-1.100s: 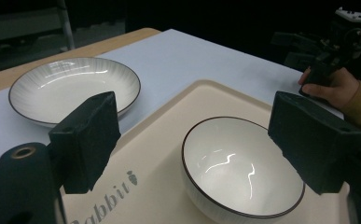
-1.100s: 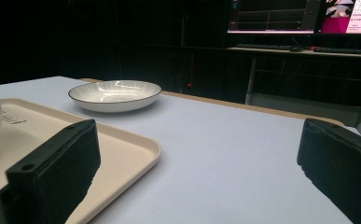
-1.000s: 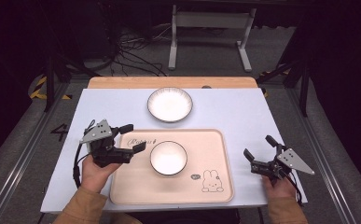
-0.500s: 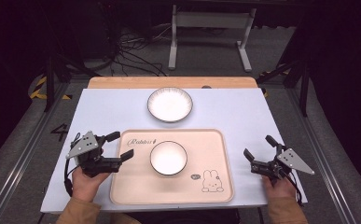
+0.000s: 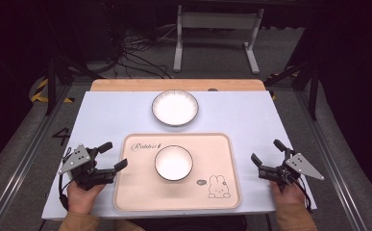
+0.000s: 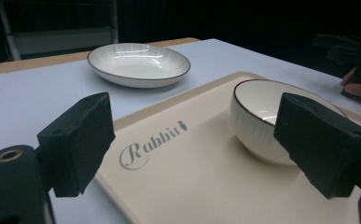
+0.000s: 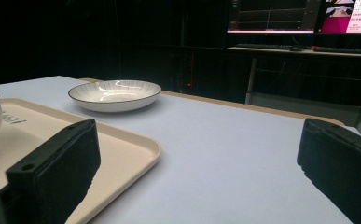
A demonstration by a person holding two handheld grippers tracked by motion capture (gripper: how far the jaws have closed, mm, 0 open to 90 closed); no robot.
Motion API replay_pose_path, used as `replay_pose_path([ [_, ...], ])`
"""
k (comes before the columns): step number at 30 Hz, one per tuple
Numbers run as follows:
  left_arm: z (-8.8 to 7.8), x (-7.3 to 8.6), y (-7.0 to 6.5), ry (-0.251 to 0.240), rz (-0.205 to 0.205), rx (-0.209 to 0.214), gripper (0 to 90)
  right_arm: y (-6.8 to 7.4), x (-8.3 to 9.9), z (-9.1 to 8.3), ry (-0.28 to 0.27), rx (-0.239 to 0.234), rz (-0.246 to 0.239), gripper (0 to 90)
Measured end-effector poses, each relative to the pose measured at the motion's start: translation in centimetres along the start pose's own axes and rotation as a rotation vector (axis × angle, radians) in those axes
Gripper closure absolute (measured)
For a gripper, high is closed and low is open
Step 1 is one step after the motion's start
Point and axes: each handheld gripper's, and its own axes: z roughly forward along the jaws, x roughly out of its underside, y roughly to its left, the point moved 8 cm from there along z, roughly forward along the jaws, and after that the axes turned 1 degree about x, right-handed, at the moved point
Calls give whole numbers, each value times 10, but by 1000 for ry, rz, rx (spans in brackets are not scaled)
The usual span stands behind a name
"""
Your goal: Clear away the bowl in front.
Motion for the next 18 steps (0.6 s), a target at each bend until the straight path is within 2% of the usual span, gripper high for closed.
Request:
replay_pose_path([
  [6, -7, 17, 10, 23, -9, -28, 132, 0, 0, 0, 0, 1, -1, 1],
  [10, -7, 25, 13, 39, -27, -30, 133, 0, 0, 0, 0, 1, -1, 1],
  [18, -7, 29, 14, 42, -32, -28, 122, 0, 0, 0, 1, 2, -2, 1],
])
